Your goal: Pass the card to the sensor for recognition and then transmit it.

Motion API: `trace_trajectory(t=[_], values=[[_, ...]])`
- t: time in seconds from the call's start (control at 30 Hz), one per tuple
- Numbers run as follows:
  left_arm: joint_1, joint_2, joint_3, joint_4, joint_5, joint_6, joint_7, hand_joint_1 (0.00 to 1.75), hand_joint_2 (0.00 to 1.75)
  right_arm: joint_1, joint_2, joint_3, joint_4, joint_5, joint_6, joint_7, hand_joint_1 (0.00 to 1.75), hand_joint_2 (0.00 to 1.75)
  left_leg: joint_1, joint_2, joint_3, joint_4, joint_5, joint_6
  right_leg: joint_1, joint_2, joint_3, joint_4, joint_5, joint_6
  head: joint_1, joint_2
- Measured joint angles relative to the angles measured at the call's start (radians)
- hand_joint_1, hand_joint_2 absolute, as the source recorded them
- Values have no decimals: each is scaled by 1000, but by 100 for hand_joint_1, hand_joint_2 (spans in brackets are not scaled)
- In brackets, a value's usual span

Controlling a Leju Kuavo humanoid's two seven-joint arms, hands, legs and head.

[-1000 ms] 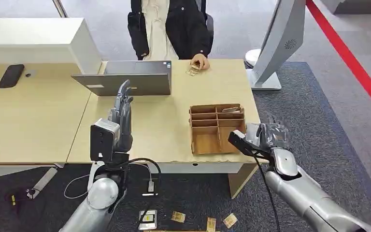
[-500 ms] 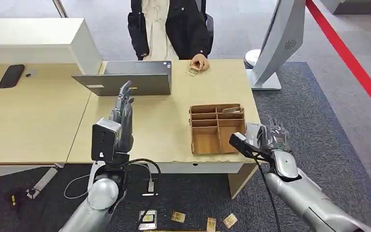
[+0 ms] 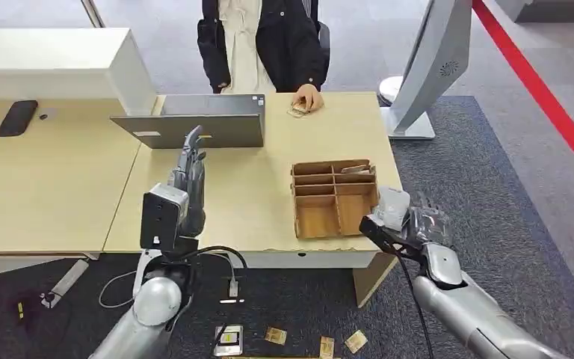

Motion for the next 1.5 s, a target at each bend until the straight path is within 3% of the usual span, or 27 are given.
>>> trace_trajectory(t=[0.17,0.47,0.73,1.0,1.23,1.5], values=[[0,3,0,-8,-8,3,13,0,0,-11,-8,-17,-25,24,-52,40,175,175,0,0,0,0,0,0,0,0,0,0,0,0,0,0],[1,5,0,-17,-11,3,16,0,0,-23,-36,-45,-104,40,-40,60,175,175,0,0,0,0,0,0,0,0,0,0,0,0,0,0],[2,6,1,-18,-19,-9,4,0,0,-54,-61,-85,-191,80,-79,89,175,175,0,0,0,0,0,0,0,0,0,0,0,0,0,0],[2,6,2,-17,-21,-9,-26,0,0,-130,-74,-132,-371,153,-84,38,175,175,0,0,0,0,0,0,0,0,0,0,0,0,0,0],[-11,-11,0,2,28,-56,-76,0,0,-225,2,-107,-467,0,33,-90,175,175,0,0,-1,0,0,0,0,0,0,1,0,0,0,0],[-45,-41,-2,47,59,-100,-103,0,0,-404,148,-19,-335,-84,93,-181,175,175,0,0,-1,0,1,0,0,0,0,1,0,0,0,0]])
